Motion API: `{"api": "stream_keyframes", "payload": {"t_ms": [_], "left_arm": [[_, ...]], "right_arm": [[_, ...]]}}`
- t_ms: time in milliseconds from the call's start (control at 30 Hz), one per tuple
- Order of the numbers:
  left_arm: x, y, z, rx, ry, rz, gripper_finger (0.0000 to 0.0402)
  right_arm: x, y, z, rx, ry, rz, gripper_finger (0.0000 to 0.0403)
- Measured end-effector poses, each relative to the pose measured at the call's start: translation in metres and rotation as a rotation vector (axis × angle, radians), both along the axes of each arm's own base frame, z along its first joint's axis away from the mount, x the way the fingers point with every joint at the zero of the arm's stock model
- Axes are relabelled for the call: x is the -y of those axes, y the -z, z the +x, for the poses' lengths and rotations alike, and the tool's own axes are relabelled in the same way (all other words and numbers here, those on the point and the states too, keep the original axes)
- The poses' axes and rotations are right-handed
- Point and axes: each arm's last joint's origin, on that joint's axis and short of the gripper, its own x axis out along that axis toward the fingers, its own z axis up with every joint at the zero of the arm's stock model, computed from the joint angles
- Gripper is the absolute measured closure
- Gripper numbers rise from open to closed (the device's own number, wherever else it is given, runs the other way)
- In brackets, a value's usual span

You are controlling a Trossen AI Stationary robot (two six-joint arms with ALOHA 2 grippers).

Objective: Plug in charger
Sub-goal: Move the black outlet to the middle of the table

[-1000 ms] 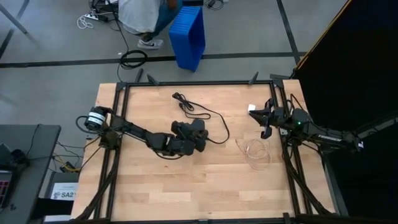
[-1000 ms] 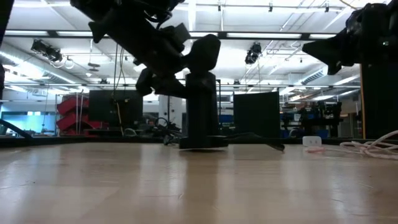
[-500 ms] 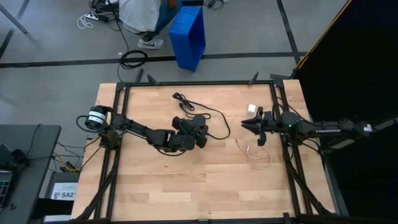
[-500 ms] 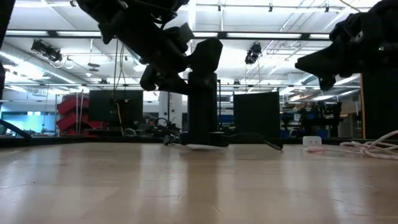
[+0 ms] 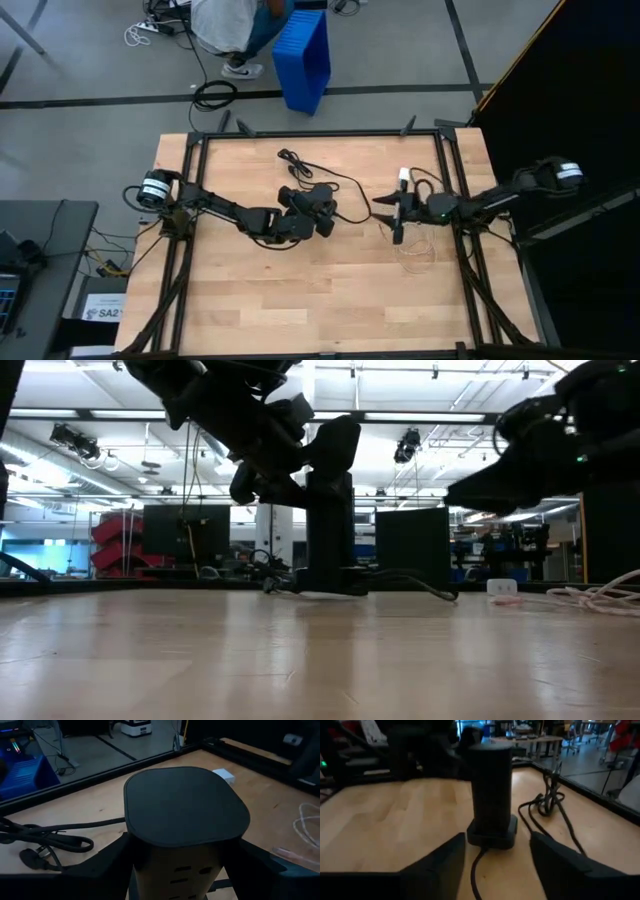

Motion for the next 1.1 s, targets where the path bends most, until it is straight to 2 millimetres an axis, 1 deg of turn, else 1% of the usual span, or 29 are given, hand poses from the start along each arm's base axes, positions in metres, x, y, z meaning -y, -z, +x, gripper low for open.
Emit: {"api": "stream_keyframes", "payload": {"t_ms": [133,233,367,533,667,800,867,1000,1100], "left_arm": [[0.000,0.000,0.000,0.000,0.006,-0.002,0.0153],[0.000,0.000,0.000,0.005,0.006,-0.003,0.0153],[0.000,-0.002,0.001,0.019,0.007,-0.005,0.0153],[0.002,-0.002,0.002,0.026,0.034,-0.021,0.0153],[0.004,-0.003,0.003,0.047,0.052,-0.031,0.0153],[0.007,-0.003,0.002,0.047,0.060,-0.032,0.0153],[0.008,-0.003,0.002,0.041,0.064,-0.031,0.0153],[0.009,-0.003,0.002,0.039,0.062,-0.033,0.0153],[0.009,-0.003,0.002,0.040,0.060,-0.031,0.0152]], "right_arm": [[0.001,0.003,0.024,0.004,0.023,-0.012,0.0118],[0.001,0.006,0.045,-0.005,0.031,-0.024,0.0092],[0.003,0.014,0.073,-0.038,0.043,-0.041,0.0072],[0.008,0.019,0.105,-0.042,0.067,-0.043,0.0063],[0.013,0.023,0.127,-0.035,0.079,-0.033,0.0066],[0.014,0.031,0.140,-0.051,0.084,-0.032,0.0086],[0.014,0.033,0.142,-0.056,0.083,-0.032,0.0102],[0.013,0.034,0.141,-0.059,0.087,-0.012,0.0148],[0.013,0.033,0.141,-0.059,0.089,-0.013,0.0153]]}}
